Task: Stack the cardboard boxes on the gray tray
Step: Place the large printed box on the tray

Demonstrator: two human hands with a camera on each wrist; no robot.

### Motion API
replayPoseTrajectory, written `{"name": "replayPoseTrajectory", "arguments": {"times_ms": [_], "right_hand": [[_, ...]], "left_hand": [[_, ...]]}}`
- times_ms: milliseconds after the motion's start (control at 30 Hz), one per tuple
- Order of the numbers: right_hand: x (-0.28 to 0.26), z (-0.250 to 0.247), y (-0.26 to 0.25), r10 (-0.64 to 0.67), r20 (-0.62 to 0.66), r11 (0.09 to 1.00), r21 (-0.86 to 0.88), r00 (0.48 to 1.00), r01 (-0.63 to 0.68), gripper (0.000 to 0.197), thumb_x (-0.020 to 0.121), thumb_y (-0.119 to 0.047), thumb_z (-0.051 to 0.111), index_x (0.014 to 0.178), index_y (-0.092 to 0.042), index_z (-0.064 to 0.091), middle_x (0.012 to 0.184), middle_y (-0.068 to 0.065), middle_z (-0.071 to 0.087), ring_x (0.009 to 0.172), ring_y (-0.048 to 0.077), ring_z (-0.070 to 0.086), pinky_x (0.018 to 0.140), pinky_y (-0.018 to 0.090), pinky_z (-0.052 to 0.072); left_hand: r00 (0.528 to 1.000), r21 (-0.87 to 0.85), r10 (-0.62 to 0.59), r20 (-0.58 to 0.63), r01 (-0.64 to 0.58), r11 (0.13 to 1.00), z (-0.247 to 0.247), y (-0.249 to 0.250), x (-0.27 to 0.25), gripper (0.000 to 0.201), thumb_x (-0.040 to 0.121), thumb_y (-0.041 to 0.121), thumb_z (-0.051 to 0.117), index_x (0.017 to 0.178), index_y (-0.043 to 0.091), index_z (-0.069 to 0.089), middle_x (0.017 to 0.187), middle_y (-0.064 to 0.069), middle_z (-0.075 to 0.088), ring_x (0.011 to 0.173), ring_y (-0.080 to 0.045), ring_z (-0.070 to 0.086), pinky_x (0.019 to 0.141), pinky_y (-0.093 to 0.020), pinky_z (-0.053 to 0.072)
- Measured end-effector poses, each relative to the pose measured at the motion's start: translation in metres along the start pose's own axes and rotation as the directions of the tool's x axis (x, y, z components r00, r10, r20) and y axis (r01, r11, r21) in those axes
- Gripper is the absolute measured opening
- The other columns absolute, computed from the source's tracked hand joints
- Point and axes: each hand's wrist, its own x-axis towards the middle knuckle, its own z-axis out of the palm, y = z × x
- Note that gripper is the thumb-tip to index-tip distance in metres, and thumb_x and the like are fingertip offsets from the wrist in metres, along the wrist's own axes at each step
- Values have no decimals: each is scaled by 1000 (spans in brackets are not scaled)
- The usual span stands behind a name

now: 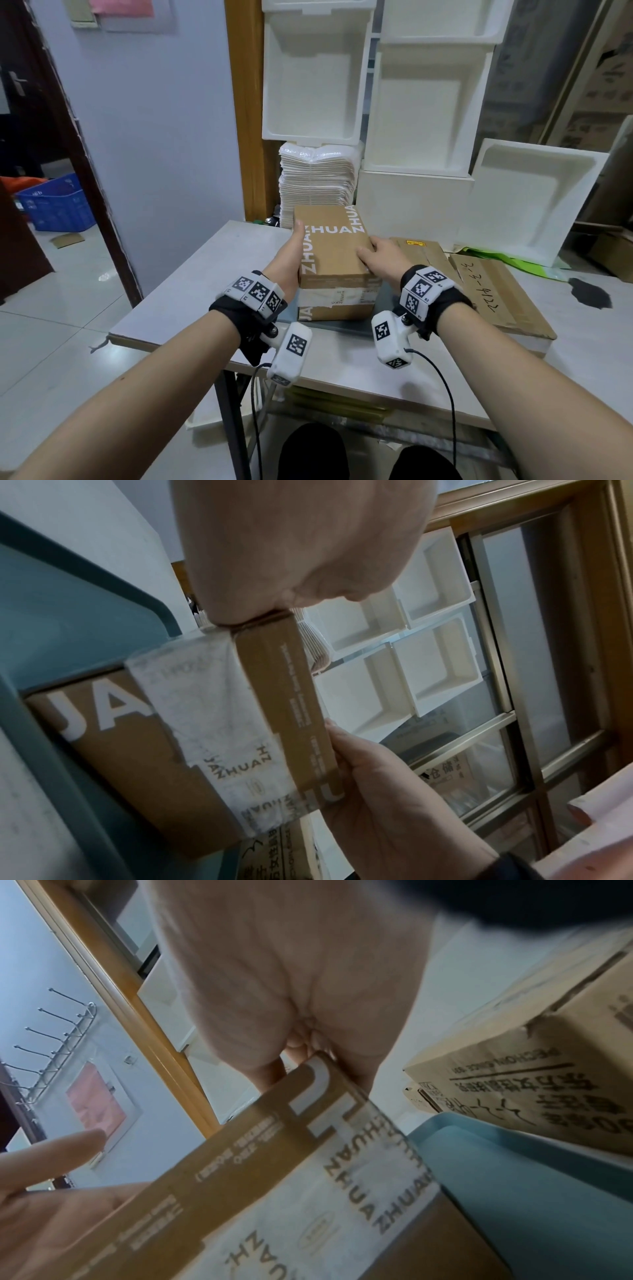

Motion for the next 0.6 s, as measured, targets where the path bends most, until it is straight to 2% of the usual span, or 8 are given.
{"name": "replayPoseTrajectory", "arguments": {"times_ms": [167, 300, 400, 467, 500, 567, 600], "right_hand": [[4, -3, 0, 3, 17, 1000, -23, 1000, -3, 40, 97, -29, 45, 132, -11, 53, 128, 12, 63, 117, 30, 58, 103, 46, 45], [6, -1, 3, 5, 22, 999, -43, 1000, -4, 44, 98, -29, 44, 137, -9, 50, 131, 12, 61, 118, 29, 57, 103, 42, 45], [0, 1, 6, -11, 22, 997, -75, 1000, 13, 41, 101, -28, 41, 138, -12, 49, 129, 6, 61, 116, 23, 55, 94, 26, 40], [-2, 2, 7, -27, 27, 994, -101, 999, 30, 40, 102, -28, 39, 138, -14, 48, 125, 1, 60, 113, 19, 52, 88, 24, 34], [-1, 2, 6, -36, 31, 992, -117, 999, 40, 40, 102, -28, 38, 138, -13, 47, 127, 3, 60, 114, 21, 53, 88, 26, 36], [0, 2, 4, -54, 47, 985, -163, 997, 60, 39, 102, -28, 38, 136, -12, 47, 130, 9, 60, 117, 26, 55, 89, 28, 38], [1, 2, 3, -63, 56, 980, -184, 996, 73, 39, 102, -28, 38, 136, -11, 46, 130, 10, 60, 118, 27, 55, 89, 27, 37]], "left_hand": [[1000, -21, 15, -21, -16, 1000, 2, -5, 2, 69, 89, 74, 29, 128, 26, 62, 115, -2, 72, 102, -18, 70, 81, -33, 55], [1000, -17, 12, -4, -12, 1000, 5, -9, 3, 69, 90, 73, 27, 131, 27, 59, 116, -2, 71, 101, -18, 70, 67, -29, 57], [1000, -4, 11, -4, -11, 1000, 6, -14, 3, 66, 93, 70, 26, 135, 28, 54, 119, -3, 70, 99, -17, 70, 57, -24, 57], [1000, 15, 24, -17, -24, 1000, 5, -16, 3, 63, 95, 66, 25, 134, 26, 54, 116, -3, 71, 92, -14, 71, 51, -20, 55], [999, 27, 34, -20, -33, 999, 3, -16, 4, 62, 96, 64, 25, 132, 25, 56, 112, -2, 72, 85, -11, 72, 49, -18, 54], [998, 49, 54, -30, -53, 997, 1, -16, 4, 60, 97, 63, 24, 124, 25, 61, 103, 2, 73, 76, -6, 72, 51, -17, 52], [997, 63, 61, -39, -59, 996, -1, -14, 6, 60, 97, 63, 23, 122, 25, 62, 104, 4, 72, 79, -4, 70, 57, -18, 51]]}}
